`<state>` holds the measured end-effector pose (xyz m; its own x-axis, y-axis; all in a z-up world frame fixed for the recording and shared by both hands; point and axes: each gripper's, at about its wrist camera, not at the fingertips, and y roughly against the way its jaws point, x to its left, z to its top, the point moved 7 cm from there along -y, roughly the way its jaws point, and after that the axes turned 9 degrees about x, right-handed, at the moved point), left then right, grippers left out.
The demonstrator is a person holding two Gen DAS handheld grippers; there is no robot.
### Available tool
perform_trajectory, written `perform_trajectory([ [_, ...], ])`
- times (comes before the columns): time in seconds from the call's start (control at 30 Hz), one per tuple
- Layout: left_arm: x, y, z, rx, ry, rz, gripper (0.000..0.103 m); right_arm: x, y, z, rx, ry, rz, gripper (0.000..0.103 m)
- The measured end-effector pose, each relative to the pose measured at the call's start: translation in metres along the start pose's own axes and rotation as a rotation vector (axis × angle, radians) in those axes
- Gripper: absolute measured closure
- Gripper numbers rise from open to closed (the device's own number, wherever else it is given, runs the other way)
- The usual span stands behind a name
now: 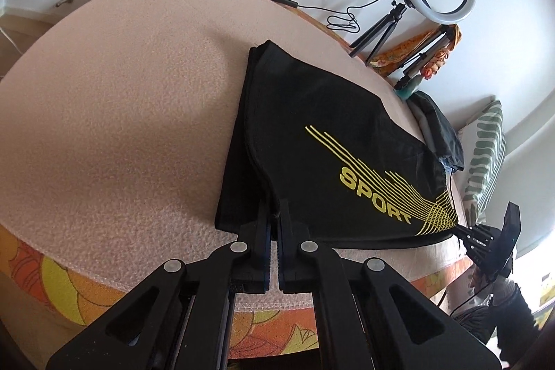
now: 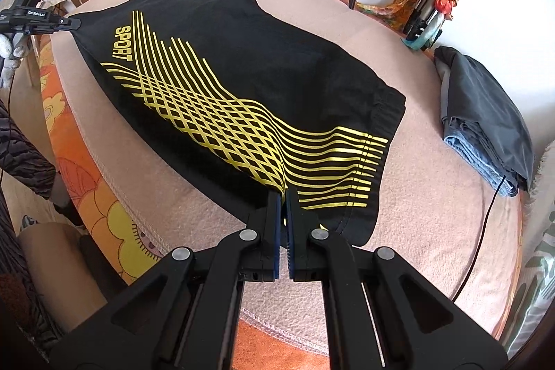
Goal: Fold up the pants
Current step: 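Lift the shorts with both grippers and fold them over onto themselves, then open both grippers and release the folded shorts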
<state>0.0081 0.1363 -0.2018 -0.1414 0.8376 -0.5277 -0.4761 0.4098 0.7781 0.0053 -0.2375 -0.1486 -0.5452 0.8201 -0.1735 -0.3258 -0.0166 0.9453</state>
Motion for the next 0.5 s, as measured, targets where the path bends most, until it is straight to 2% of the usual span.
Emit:
perform_trajectory([
  [0.37,-0.001,-0.006,-0.002,0.024,-0.070,0.093,0.101,0.006,-0.016,-0.008,0.055,-0.006,0.025,0.100],
  [0.5,0.001,-0.001,-0.003,0.033,-0.052,0.088,0.099,0.003,-0.017,-0.009,0.069,-0.028,0.040,0.100],
])
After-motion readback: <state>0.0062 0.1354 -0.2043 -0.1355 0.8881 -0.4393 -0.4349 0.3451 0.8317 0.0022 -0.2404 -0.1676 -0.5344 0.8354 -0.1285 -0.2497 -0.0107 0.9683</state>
